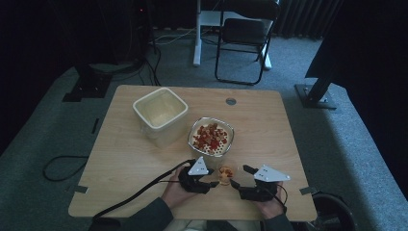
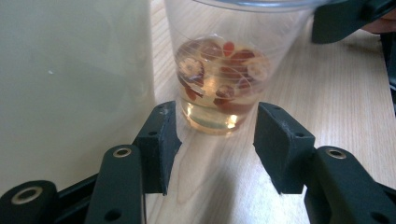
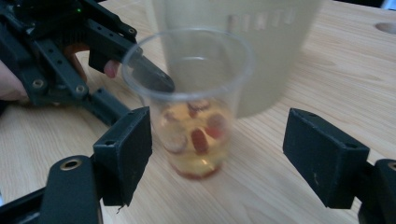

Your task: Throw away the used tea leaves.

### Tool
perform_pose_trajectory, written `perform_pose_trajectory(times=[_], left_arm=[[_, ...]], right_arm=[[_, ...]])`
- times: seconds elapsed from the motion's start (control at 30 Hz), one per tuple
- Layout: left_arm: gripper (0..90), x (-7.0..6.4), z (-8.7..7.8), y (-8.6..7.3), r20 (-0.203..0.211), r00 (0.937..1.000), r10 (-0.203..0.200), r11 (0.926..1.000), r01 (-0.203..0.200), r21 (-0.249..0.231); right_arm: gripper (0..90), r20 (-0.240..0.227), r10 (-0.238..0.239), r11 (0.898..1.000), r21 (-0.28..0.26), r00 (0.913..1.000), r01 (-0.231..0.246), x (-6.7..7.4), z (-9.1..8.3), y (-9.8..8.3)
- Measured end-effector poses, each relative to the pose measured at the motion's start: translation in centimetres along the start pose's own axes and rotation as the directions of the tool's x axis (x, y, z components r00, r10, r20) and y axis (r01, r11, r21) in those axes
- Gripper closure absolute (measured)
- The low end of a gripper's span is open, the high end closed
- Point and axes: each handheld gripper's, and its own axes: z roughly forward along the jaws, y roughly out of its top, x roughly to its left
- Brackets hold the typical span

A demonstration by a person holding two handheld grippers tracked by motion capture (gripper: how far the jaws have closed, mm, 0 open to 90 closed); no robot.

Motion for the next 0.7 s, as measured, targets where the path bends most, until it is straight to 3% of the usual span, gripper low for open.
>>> perform_pose_trajectory(times=[0.2, 0.37, 0.7], left_arm=[[48.7, -0.1, -1.2, -0.5, -0.015, 0.9999, 0.001, 0.9999, -0.001, -0.016], [48.3, 0.3, -2.9, -1.7, -0.057, 0.9984, -0.003, 0.9999, 0.002, -0.016], [48.0, 1.8, -6.3, -4.0, -0.143, 0.9878, -0.061, 0.9976, 0.055, -0.042]], right_arm=[[23.0, -0.014, -0.012, 1.000, 0.007, 0.9998, 0.013, 0.7, 1.9, 0.3], [27.3, -0.021, -0.005, 1.000, -0.023, 0.9998, 0.005, 0.8, 2.9, 0.7], [28.0, 0.010, -0.030, 0.998, -0.057, 0.9995, 0.030, 1.1, 3.6, 0.8]])
